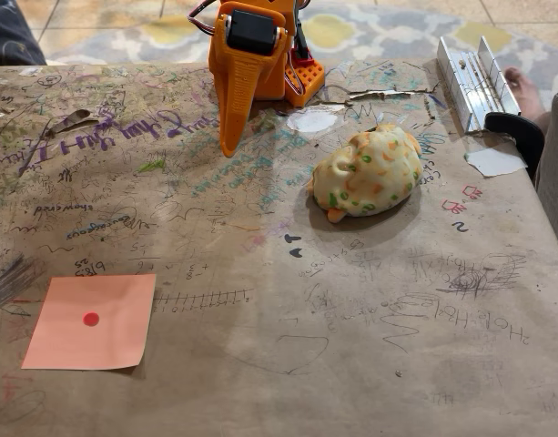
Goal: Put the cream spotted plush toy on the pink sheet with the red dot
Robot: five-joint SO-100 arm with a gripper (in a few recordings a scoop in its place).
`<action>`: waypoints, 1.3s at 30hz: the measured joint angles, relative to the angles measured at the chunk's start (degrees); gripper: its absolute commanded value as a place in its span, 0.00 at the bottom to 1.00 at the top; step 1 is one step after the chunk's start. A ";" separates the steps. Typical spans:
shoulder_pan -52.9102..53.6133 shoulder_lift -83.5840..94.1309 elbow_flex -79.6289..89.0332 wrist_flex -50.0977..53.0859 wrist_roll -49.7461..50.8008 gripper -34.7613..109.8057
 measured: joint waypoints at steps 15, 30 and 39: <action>11.51 0.53 0.00 0.79 0.97 0.24; 11.87 0.97 0.00 1.32 3.16 0.24; 10.81 1.05 0.00 1.32 1.58 0.24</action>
